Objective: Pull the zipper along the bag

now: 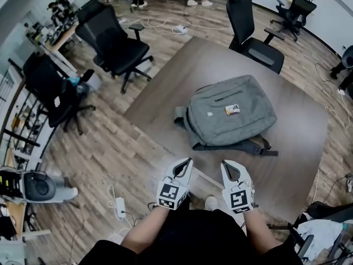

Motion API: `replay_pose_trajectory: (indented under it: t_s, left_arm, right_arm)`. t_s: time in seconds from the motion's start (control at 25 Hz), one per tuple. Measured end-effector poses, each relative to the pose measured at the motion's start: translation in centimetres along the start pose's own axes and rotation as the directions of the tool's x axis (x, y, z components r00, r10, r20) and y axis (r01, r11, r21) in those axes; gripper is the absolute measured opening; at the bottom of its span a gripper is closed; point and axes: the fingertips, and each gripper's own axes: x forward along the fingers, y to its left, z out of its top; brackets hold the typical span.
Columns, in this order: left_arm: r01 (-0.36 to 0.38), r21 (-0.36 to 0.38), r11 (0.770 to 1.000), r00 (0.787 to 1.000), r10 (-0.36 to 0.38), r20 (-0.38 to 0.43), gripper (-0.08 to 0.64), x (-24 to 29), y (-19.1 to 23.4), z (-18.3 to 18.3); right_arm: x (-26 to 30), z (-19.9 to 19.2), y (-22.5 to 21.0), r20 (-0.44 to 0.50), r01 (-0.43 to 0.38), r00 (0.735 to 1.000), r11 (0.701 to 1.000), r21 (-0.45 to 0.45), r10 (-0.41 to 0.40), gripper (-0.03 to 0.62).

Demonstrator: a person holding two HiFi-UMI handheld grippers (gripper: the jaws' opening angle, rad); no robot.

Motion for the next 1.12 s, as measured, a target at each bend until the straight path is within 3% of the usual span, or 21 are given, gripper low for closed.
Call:
replay_pose_trajectory:
  t_s: [0.28,0.56,0.92,1.12]
  left_arm:
    - [0.115,0.045,0.992,0.993,-0.115,0.01,0.017,2.4,3.1,2.1]
    - [0.212,0.063,0.975,0.977,-0.211,-0.023,0.017,4.1,4.2,1.1]
    - [0.182,0.054,0.982,0.978,-0.175,-0.116,0.018,5.9,3.1,-2.2]
    - [0.169,0.022,0.985,0.975,-0.164,-0.15,0.052,7.1,1.2,-4.0]
  right_arm:
    - [3.5,1.0,-0.6,-0.041,0.091,0.995,0.995,0.029,-0.09,0.003]
    - [5.4,0.1,-0.5,-0.096,0.147,0.985,0.989,0.026,-0.144,0.003]
    - [5.3,-3.4,-0.8,-0.203,0.084,0.975,0.995,-0.061,-0.095,0.005]
    - [5.9,-4.2,-1.1,-0.219,0.021,0.974,0.992,-0.124,-0.048,0.048]
